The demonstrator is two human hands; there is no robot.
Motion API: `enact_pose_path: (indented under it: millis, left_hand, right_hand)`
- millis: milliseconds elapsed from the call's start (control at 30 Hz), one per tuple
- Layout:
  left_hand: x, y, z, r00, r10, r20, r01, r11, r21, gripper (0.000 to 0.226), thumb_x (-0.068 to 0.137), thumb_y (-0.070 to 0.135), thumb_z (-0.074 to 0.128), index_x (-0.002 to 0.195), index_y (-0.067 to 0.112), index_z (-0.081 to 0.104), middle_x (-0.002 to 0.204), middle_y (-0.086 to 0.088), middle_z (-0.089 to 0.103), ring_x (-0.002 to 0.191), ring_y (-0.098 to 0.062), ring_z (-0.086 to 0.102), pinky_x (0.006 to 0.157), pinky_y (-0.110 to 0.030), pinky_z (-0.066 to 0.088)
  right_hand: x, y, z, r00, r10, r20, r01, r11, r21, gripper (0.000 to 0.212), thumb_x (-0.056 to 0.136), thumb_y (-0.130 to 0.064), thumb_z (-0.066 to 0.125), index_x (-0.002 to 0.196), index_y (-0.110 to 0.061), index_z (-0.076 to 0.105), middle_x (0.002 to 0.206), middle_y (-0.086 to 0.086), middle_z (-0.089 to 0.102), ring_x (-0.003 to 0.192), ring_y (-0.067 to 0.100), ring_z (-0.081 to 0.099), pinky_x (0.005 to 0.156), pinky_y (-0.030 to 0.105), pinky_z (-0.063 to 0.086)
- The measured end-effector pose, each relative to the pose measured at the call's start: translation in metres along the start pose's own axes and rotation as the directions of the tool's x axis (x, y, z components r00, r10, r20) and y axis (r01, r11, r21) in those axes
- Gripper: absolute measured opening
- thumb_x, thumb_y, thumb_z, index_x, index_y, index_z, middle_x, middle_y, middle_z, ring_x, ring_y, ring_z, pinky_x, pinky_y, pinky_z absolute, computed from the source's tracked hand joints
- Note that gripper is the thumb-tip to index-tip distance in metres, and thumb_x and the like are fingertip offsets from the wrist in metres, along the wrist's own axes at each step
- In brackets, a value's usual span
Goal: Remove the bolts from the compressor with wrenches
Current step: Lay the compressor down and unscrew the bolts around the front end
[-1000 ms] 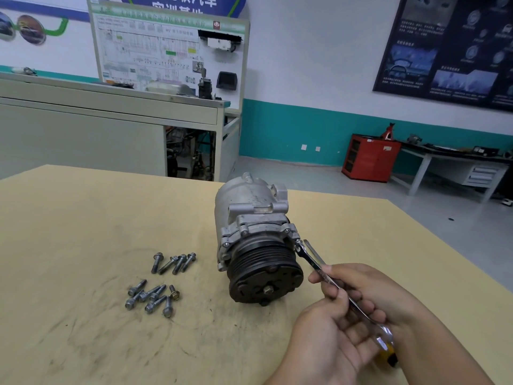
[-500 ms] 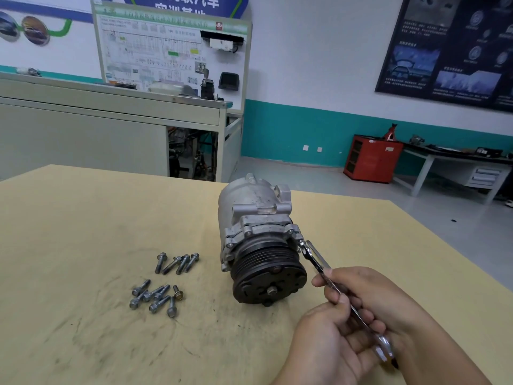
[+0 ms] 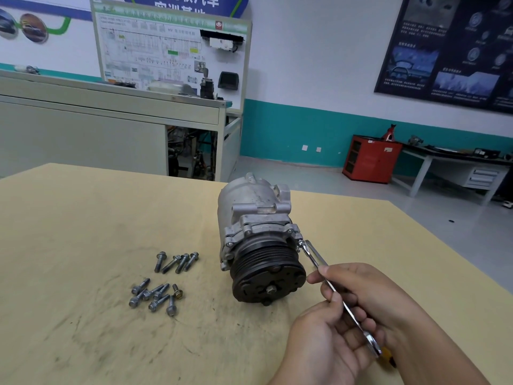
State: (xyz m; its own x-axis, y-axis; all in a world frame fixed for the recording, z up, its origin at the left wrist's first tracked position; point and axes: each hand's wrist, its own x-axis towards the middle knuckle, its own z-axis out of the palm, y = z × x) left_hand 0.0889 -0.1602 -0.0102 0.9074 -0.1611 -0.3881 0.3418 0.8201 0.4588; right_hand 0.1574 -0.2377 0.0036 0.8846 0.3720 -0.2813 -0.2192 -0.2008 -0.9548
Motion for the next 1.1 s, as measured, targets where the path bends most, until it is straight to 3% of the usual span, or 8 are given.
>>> enact_pose_path:
  millis: [333,600,767,933,1100]
  left_hand:
    - [0.0018,-0.0012,-0.003,1.0,-0.002,0.011,0.002,1.0,0.031,0.042,0.099,0.013,0.043,0.062,0.002,0.058,0.046,-0.01,0.052,0.034,-0.018,0.051,0.051,-0.026,0.046]
    - [0.0021,-0.0003,-0.0023,1.0,-0.01,-0.011,0.01,1.0,0.028,0.039,0.1,0.014,0.042,0.065,0.002,0.055,0.045,-0.009,0.05,0.033,-0.017,0.049,0.046,-0.023,0.046]
    - [0.0041,-0.0008,-0.0023,1.0,-0.009,-0.009,0.009,1.0,0.014,0.038,0.099,0.013,0.043,0.064,0.002,0.056,0.045,-0.009,0.051,0.034,-0.017,0.05,0.052,-0.027,0.045]
    - [0.0057,-0.0035,-0.0024,1.0,-0.004,-0.003,0.004,1.0,0.011,0.035,0.096,0.017,0.051,0.065,0.002,0.058,0.047,-0.008,0.053,0.035,-0.018,0.053,0.044,-0.025,0.05]
    - [0.0061,-0.0058,-0.0097,0.999,0.047,0.011,-0.047,0.996,0.079,0.031,0.089,0.002,0.06,0.059,-0.002,0.061,0.054,-0.014,0.057,0.044,-0.023,0.057,0.045,-0.034,0.056]
  right_hand:
    - [-0.0004,0.0029,0.0016,0.997,-0.016,-0.08,0.017,1.0,0.01,0.029,0.094,-0.02,0.051,0.081,-0.002,0.069,0.046,-0.001,0.047,0.027,0.006,0.024,0.03,0.01,0.021]
    - [0.0012,0.0036,0.0023,0.998,-0.021,-0.052,0.019,0.999,-0.031,0.029,0.093,-0.02,0.051,0.079,-0.005,0.071,0.046,-0.002,0.048,0.028,0.006,0.024,0.031,0.01,0.02]
    - [0.0015,0.0035,0.0025,0.998,-0.023,-0.056,0.022,1.0,-0.022,0.029,0.093,-0.02,0.051,0.078,-0.004,0.07,0.044,-0.003,0.046,0.027,0.006,0.024,0.031,0.01,0.02]
    - [0.0012,0.0028,0.0019,0.998,-0.01,-0.056,0.01,1.0,-0.006,0.027,0.092,-0.021,0.053,0.076,-0.004,0.069,0.046,-0.001,0.046,0.027,0.006,0.025,0.031,0.009,0.02]
    - [0.0026,0.0027,0.0051,0.999,-0.036,-0.03,0.037,0.999,0.034,0.028,0.092,-0.018,0.054,0.07,-0.005,0.066,0.05,0.002,0.052,0.033,0.01,0.033,0.035,0.014,0.024]
